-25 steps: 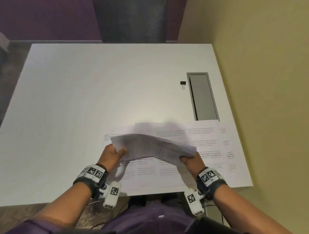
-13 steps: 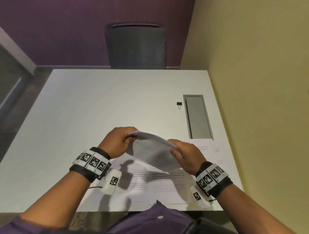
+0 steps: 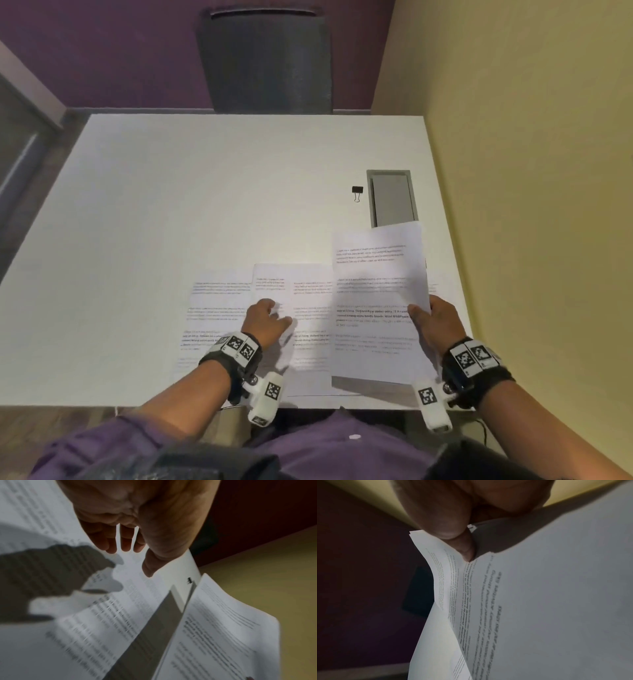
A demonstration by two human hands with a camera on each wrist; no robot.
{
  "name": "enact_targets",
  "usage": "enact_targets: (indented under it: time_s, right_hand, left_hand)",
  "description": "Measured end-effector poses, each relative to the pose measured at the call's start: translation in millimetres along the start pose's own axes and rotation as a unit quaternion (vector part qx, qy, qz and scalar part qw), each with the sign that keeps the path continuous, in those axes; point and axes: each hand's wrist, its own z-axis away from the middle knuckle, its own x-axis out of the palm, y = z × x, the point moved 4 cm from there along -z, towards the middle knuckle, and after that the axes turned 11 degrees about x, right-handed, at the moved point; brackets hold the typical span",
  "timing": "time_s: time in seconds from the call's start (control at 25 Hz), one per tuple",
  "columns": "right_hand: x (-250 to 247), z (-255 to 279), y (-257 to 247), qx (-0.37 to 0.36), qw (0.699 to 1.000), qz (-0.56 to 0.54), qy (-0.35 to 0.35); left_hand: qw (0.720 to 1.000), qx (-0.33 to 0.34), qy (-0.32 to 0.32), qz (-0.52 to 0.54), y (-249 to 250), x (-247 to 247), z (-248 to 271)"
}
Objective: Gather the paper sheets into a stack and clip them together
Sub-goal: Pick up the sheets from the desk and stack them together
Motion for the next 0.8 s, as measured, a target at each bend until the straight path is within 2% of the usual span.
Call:
enact_targets:
  time_s: [0.2,0.32,0.52,0.64,0.72,0.8]
  right_hand:
    - [-16,-16,26,0.079,0.995,-0.064,-0.001]
    - [-20,-26,33,0.099,0.993,-0.067,-0.003]
    - [-20,-37,31,0.106,0.992,-0.069,-0.018]
    - [-18,-41,28,0.102,0.992,-0.064,-0.025]
    - [-16,-43,23,0.101,0.992,-0.070,-0.033]
    - [-12,-45,20,0.096,0.992,-0.065,-0.039]
  left_hand:
    - [0.989,-0.034,-0.011,-0.142,-20,53,-12]
    - [0.981,-0.049,0.021,-0.184,-18,69,-13]
    - [0.992,-0.087,0.065,-0.072,-12,70,-18]
    - [0.993,-0.096,0.052,-0.038,-14,62,-19]
    - [0.996,-0.068,0.046,-0.042,-11,49,-18]
    - [0.997,-0.029,0.072,-0.011,-4,28,-18]
